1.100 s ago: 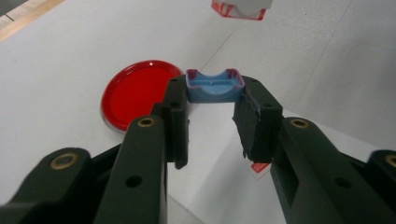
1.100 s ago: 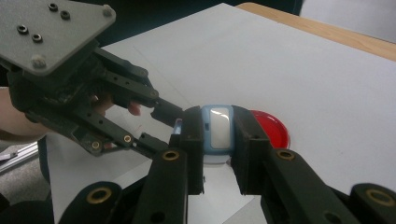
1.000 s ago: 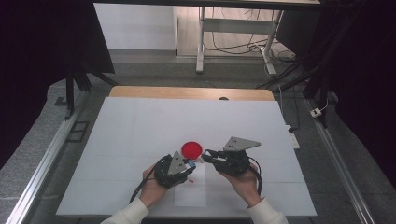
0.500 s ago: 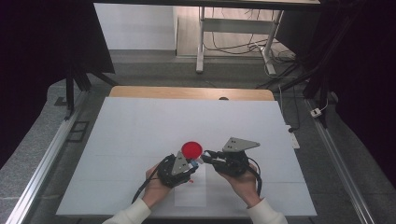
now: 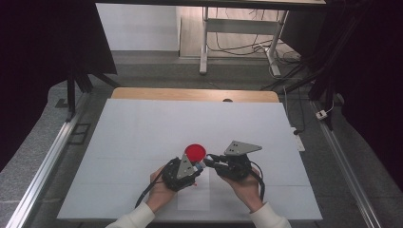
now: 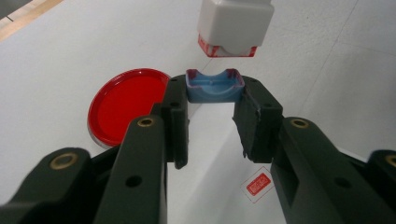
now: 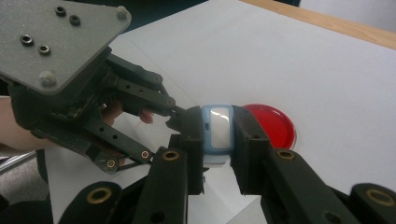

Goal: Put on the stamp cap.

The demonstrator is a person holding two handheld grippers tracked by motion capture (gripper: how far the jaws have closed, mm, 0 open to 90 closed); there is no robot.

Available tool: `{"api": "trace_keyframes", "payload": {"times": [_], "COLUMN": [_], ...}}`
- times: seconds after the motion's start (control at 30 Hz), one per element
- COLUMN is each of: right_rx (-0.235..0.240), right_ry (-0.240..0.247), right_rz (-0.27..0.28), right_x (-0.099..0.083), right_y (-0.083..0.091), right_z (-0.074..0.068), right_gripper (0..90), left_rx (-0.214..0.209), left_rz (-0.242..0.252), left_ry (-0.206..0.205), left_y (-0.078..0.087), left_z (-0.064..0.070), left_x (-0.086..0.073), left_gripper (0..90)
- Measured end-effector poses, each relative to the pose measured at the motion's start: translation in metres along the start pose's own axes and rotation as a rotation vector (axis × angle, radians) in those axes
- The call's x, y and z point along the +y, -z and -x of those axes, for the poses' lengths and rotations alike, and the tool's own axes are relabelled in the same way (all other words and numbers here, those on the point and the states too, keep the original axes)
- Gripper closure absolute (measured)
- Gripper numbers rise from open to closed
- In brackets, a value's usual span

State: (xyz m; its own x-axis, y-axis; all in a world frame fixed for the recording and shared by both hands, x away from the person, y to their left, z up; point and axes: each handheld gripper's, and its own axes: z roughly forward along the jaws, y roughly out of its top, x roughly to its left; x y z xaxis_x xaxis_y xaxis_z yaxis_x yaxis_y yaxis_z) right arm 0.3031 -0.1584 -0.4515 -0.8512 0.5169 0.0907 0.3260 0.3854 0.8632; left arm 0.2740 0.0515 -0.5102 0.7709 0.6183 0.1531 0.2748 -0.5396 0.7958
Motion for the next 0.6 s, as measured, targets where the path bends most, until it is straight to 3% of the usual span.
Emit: {"api": "trace_keyframes", "payload": {"times": [0.6], "right_rx": [-0.068], "right_ry": [-0.123], "right_rz": [0.001], "right_x": [-0.0014], "right_y": [-0.0067], "right_z": [-0.0059], "right_gripper": [75.0], "left_rx": [0.015], "left_rz": [0.002], "left_ry": [-0.010], "left_y": [-0.0023], "left_z": [0.0036], "left_x": [-0.0001], "left_gripper": [65.8]}}
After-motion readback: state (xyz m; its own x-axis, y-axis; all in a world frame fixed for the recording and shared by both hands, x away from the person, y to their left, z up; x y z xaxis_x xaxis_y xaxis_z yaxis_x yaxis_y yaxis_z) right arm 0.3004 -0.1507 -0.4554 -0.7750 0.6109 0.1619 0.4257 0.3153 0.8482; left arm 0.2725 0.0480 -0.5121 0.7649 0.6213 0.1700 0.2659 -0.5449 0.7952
